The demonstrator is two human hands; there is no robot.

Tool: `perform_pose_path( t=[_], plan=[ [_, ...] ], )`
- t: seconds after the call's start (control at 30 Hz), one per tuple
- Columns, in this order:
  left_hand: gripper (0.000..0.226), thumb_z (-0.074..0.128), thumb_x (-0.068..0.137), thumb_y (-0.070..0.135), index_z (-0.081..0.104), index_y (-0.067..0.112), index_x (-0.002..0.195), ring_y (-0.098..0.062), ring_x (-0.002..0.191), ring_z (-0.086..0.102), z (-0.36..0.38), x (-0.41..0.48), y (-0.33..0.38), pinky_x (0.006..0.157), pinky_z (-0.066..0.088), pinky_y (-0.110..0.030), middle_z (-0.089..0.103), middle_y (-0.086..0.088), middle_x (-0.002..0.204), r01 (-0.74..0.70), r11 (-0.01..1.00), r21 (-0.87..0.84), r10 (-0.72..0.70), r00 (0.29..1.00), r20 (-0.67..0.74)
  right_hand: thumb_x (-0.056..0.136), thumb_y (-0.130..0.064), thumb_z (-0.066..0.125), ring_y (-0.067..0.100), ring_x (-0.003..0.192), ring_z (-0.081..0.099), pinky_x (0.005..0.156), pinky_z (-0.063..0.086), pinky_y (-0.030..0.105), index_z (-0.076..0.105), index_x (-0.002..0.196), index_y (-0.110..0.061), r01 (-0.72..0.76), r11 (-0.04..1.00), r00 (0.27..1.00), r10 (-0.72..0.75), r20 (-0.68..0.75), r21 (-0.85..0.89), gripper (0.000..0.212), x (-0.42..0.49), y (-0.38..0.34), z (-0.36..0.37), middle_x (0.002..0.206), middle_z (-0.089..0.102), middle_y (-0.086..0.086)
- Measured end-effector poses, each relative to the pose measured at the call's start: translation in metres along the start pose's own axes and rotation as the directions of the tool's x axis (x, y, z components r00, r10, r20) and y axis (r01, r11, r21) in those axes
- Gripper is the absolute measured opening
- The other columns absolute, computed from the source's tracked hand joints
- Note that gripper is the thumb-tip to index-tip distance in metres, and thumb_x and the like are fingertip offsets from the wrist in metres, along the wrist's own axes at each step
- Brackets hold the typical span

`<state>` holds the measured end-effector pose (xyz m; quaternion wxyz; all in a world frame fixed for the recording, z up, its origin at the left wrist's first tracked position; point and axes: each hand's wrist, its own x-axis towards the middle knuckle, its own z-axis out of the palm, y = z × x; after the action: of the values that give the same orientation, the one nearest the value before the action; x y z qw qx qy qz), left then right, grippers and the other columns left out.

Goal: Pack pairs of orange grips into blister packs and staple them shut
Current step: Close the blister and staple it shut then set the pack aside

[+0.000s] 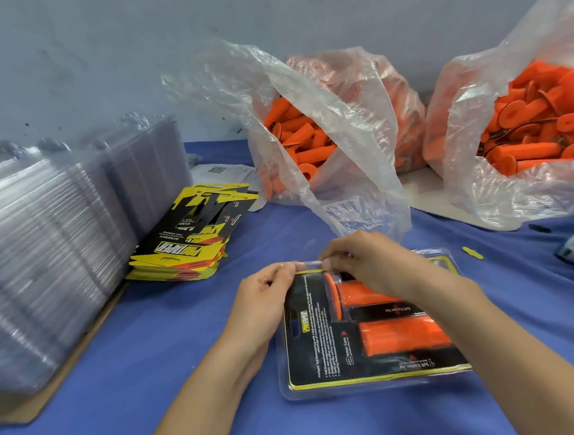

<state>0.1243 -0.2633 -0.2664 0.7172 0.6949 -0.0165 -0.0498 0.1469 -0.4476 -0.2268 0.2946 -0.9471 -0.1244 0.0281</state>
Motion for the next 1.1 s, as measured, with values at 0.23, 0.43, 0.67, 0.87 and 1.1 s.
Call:
perform_pose_path(
  t=[0.23,0.43,0.67,0.87,1.1],
  plan=[
    [0.026,0.052,0.102,0.022,0.077,0.021,0.096,-0.019,0.093,0.072,-0.005,0.001,-0.003,0.091,0.055,-0.040,0.077,-0.002,0.094,0.013,0.995,0.098,-0.018,0.999,0.049,0.099,-0.026,0.053,0.020,0.095,0.059,0.087,0.049,0.039,0.068,0.094,-0.027,-0.021,0.991,0.999,0.026,0.035,-0.134,0.016,0.001,-0.002,0.004,0.096,0.071,-0.004],
    [0.037,0.041,0.104,0.018,0.076,0.025,0.093,-0.006,0.087,0.069,-0.007,0.000,0.003,0.080,0.055,-0.027,0.077,0.002,0.093,-0.050,0.963,0.266,0.018,0.992,0.121,0.098,-0.020,0.056,0.010,0.093,0.060,0.083,0.048,0.029,0.065,0.088,-0.032,-0.025,0.999,0.999,0.024,-0.026,-0.040,0.018,-0.003,0.006,0.005,0.090,0.068,-0.015],
    [0.028,0.045,0.097,0.011,0.071,0.019,0.092,-0.003,0.068,0.064,0.009,0.004,-0.004,0.060,0.050,-0.017,0.072,0.008,0.078,-0.001,0.966,0.257,0.021,0.997,-0.076,0.096,-0.018,0.050,0.008,0.080,0.060,0.076,0.050,0.034,0.065,0.086,-0.029,-0.007,0.997,0.993,-0.002,-0.116,-0.079,0.021,-0.004,0.009,0.014,0.079,0.067,-0.016],
    [0.028,0.046,0.095,0.011,0.072,0.015,0.101,-0.019,0.082,0.067,0.012,0.008,-0.008,0.079,0.056,-0.038,0.071,0.002,0.085,0.138,0.979,0.153,-0.131,0.990,-0.055,0.097,-0.017,0.051,0.003,0.071,0.053,0.070,0.047,0.032,0.066,0.089,-0.030,-0.013,0.993,0.994,0.000,-0.111,-0.117,0.022,-0.004,0.018,0.018,0.066,0.056,-0.025],
    [0.013,0.049,0.096,0.030,0.060,0.026,0.102,-0.013,0.093,0.056,0.006,-0.039,-0.009,0.079,0.047,-0.031,0.057,0.011,0.101,-0.554,0.348,0.756,0.629,0.736,0.250,0.096,-0.017,0.050,0.025,0.090,0.062,0.078,0.052,0.039,0.060,0.084,-0.035,-0.156,0.981,0.973,0.133,-0.188,-0.112,0.023,-0.005,0.041,0.006,0.088,0.064,-0.010]
  ],
)
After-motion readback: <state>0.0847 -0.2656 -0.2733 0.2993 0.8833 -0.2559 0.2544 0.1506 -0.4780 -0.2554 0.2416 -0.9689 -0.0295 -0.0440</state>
